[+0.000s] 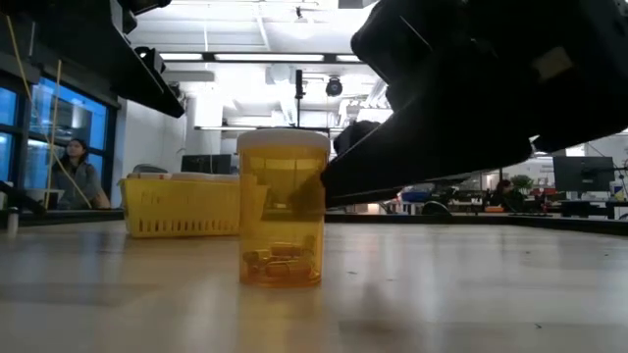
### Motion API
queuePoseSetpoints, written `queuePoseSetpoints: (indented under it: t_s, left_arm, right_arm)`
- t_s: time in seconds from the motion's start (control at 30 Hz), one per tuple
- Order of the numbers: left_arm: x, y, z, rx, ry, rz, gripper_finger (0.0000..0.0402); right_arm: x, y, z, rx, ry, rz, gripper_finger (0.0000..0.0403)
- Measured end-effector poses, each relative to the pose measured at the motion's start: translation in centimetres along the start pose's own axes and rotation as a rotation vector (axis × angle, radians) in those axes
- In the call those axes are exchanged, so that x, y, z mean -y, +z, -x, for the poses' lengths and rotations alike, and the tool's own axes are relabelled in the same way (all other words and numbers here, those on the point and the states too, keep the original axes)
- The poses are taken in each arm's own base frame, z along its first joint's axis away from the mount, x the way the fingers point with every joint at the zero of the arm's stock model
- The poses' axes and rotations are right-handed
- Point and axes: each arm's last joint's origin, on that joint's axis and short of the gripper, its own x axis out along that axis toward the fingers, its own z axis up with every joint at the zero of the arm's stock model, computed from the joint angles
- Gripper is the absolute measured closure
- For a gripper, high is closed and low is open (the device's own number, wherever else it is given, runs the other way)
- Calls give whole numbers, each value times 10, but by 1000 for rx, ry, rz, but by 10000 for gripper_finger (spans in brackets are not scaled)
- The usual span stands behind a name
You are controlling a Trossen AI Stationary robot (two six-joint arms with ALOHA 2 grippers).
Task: Pick and place pill bottles into a basket
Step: Put the orange pill bottle into the yellow basket
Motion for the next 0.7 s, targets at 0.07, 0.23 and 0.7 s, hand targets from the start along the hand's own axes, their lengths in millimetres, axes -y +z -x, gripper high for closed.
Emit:
queuePoseSetpoints:
  t_s: [0.07, 0.23, 0.7]
  left_arm:
    - [0, 0, 0, -2, -4, -1, 108]
    - [0, -1, 0, -7, -3, -6, 108]
    - [0, -1, 0, -13, -1, -34, 108]
  right_arm:
    - [1, 2, -2, 2, -4, 2, 126]
    - [6, 7, -6, 20, -14, 15, 128]
    - [15, 9, -16, 9, 64, 1, 145]
